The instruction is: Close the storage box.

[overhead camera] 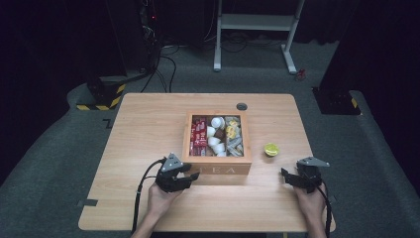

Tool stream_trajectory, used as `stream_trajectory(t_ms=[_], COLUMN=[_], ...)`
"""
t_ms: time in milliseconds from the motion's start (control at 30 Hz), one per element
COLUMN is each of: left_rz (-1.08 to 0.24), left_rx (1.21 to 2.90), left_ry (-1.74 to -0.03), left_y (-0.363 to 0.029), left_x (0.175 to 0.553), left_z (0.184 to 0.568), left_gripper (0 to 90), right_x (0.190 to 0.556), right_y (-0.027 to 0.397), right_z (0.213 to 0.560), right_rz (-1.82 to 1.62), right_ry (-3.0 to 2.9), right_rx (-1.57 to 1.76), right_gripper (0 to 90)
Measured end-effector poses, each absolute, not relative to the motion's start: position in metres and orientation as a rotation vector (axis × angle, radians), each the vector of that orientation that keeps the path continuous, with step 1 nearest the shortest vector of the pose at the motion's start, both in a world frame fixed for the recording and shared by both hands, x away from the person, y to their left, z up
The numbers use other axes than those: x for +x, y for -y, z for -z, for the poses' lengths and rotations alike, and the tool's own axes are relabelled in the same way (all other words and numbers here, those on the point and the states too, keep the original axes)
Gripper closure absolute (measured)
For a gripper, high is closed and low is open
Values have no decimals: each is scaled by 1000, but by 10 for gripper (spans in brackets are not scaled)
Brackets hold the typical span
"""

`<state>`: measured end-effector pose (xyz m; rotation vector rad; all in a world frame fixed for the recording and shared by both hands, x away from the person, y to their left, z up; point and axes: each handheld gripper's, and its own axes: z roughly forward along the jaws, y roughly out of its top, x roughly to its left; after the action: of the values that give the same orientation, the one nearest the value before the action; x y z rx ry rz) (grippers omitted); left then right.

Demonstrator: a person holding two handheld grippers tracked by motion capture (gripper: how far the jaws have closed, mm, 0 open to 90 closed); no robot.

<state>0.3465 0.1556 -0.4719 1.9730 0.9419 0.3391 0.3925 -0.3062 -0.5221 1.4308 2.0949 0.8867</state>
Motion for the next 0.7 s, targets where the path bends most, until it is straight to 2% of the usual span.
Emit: stream_trajectory(t_ms=[700], left_rz=[-415], left_rx=[1835], left_ry=[-1032], left_y=[-207], left_x=[344], left_z=[454], left_gripper=[480], right_x=[393], right_y=[306], right_z=[522], right_rz=[-887], right_ry=[-2095], right_rx=[1431], right_gripper=[298])
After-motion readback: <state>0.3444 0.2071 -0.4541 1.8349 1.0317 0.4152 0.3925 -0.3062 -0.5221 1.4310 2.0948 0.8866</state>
